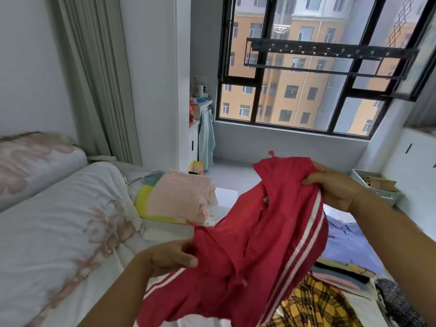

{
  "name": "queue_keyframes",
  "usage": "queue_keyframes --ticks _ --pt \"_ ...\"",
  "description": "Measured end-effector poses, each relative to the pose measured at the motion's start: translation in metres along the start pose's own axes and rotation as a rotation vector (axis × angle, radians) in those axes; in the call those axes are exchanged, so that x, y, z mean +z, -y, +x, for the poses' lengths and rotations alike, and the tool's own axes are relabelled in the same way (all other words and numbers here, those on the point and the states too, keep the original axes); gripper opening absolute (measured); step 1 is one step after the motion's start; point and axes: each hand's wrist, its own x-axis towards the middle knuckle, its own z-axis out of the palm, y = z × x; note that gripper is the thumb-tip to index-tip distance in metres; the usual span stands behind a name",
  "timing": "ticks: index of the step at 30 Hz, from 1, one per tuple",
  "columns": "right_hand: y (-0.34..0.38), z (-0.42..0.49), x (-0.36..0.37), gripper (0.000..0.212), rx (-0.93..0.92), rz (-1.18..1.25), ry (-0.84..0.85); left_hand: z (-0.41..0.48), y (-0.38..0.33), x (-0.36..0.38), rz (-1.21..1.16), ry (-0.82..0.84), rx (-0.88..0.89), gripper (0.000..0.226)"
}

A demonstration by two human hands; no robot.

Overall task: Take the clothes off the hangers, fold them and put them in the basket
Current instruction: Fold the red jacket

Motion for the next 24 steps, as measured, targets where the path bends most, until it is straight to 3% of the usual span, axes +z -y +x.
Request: queue_keyframes --ticks 3,6,8,11,12,14,16,18,20,22,24 --pt "0.002 0.0 0.011 0.054 -0.008 0.006 0.047 0.014 0.006 0.026 -0.024 -0.216 -0.044 0.067" --pt "0.004 -0.007 0.004 0.055 -0.013 -0.001 0.059 0.019 0.007 0.042 -0.012 -0.567 0.136 0.027" --pt "0.006 -0.017 -0.009 0.049 -0.021 0.015 0.054 0.014 -0.004 0.044 0.008 -0.692 0.207 0.031" --pt "0.002 -0.03 -0.029 0.082 -0.003 0.036 0.006 0.0 -0.041 0.052 0.07 -0.722 0.261 0.039" --pt "0.0 -0.032 -0.034 0.081 -0.022 0.018 -0.037 -0.002 -0.052 0.054 0.05 -0.725 0.292 0.036" --pt "-0.002 -0.034 -0.039 0.056 -0.09 0.013 -0.139 -0.007 -0.067 0.063 -0.158 -0.679 0.316 0.019" --pt "-0.005 -0.038 -0.041 0.039 -0.143 -0.013 -0.17 -0.011 -0.062 0.069 -0.219 -0.617 0.112 0.035" --pt "-0.012 -0.042 -0.042 0.025 -0.184 -0.098 -0.121 -0.019 -0.043 0.082 0.027 -0.566 -0.196 0.045" --pt "-0.024 -0.047 -0.041 0.024 -0.187 -0.194 -0.063 -0.026 -0.03 0.095 0.118 -0.527 -0.283 0.026" --pt "-0.037 -0.05 -0.042 0.026 -0.172 -0.224 -0.051 -0.029 -0.025 0.097 0.016 -0.616 -0.133 0.021" --pt "-0.051 -0.049 -0.045 0.027 -0.157 -0.172 -0.08 -0.04 -0.019 0.101 -0.205 -0.654 0.117 0.039"
